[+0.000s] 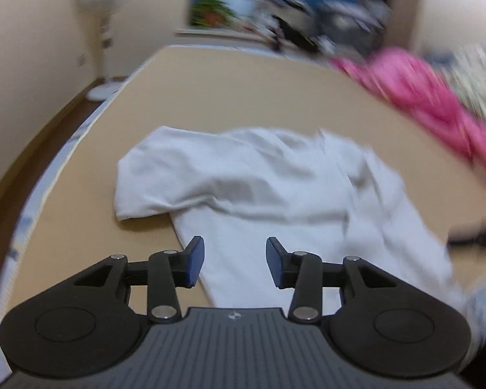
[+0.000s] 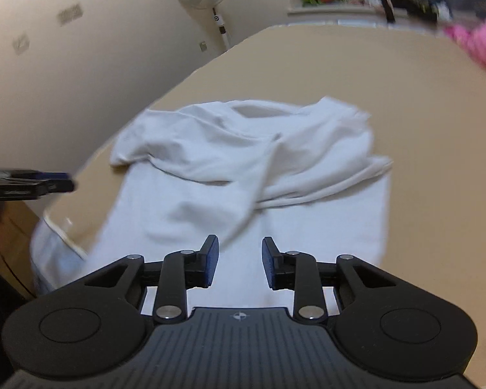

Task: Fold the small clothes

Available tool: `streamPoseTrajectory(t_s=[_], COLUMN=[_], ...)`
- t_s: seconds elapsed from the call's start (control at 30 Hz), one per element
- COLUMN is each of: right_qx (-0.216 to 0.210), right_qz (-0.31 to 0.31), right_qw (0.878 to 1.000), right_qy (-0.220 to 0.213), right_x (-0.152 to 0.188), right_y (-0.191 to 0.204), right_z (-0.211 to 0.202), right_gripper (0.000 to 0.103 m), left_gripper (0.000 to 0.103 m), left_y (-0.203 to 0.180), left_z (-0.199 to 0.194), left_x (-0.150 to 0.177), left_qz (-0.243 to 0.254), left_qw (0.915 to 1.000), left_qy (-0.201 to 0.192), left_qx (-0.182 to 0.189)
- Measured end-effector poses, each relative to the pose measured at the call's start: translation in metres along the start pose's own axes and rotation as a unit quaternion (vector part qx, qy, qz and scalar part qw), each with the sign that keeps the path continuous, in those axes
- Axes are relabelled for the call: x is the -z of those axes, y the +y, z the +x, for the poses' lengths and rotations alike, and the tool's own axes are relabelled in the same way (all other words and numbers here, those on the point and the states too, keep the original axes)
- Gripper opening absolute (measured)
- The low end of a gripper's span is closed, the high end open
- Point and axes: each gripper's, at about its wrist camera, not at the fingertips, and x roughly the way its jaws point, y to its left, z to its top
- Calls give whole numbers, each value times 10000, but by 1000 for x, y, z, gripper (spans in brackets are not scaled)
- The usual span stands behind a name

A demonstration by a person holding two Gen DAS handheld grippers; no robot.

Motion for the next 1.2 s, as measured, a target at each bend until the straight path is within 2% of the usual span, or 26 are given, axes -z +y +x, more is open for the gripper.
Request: streamPoseTrajectory(t_s=[0.07,0.13,0.23,0.27,0.3,0.33,0.43,0.5,0.53,0.6,0.67,0.7,0.77,0.8,0.83,0.87,0.9,0.93,0.97,1.03,1.13,1.2], right_qx=[184,337,552,469,342,234,112,107,218,410,844,1128,2224,2982,3783,4298,4334,4012,3615,3033,2635,2524], right_qz=[123,418,965,1091,1149,1143,1067,665,434,128,-126,-310,-208,-40,97,285,554,924,1264,1544,1713,2078], right_qw=[9997,9985,9937,9928,9926,9930,9942,9977,9988,9983,9921,9877,9709,9526,9254,9021,8976,9069,9158,9247,9298,9249], right_qy=[32,115,121,151,174,192,85,-50,-2,393,917,1042,859,607,215,-238,-592,-901,-1208,-1705,-1916,-1940], right_x=[5,8,9,10,9,6,-17,-44,-57,-92,-130,-149,-189,-208,-222,-231,-233,-230,-221,-193,-147,-122], right_y=[12,16,10,9,10,10,3,-12,-22,-55,-96,-117,-171,-197,-219,-233,-243,-251,-255,-257,-266,-284], right_z=[36,63,97,106,111,113,96,69,59,42,29,23,10,3,-4,-12,-21,-29,-34,-35,-24,-15], right_gripper=[37,44,45,42,19,2,1,1,1,1,1,1,1,2,5,15,31,35,34,34,35,35], left_gripper=[47,47,47,47,47,47,47,47,47,47,47,47,47,47,47,47,47,47,47,47,47,47], left_y=[2,-4,-12,-11,-10,-8,-1,3,4,5,4,4,4,2,1,-1,-3,-5,-7,-12,-17,-20], left_z=[11,14,14,15,15,19,27,29,30,31,30,31,33,35,37,38,40,42,44,47,52,56], left_x=[-8,-14,-22,-23,-25,-27,-34,-39,-40,-43,-45,-46,-47,-48,-48,-48,-47,-47,-46,-44,-43,-42], left_qz=[-238,-60,130,102,37,-45,-263,-388,-429,-470,-489,-501,-529,-519,-491,-465,-442,-416,-376,-249,-154,-130], left_qw=[9992,9989,9982,9983,9984,9985,9979,9971,9968,9967,9967,9967,9969,9970,9972,9974,9977,9979,9981,9985,9986,9987], left_qy=[146,-45,-230,-235,-242,-260,-340,-404,-423,-456,-496,-500,-476,-465,-449,-425,-391,-361,-333,-295,-253,-194], left_qx=[-275,-459,-536,-524,-505,-490,-481,-519,-527,-479,-427,-403,-335,-333,-339,-340,-340,-343,-352,-391,-441,-462])
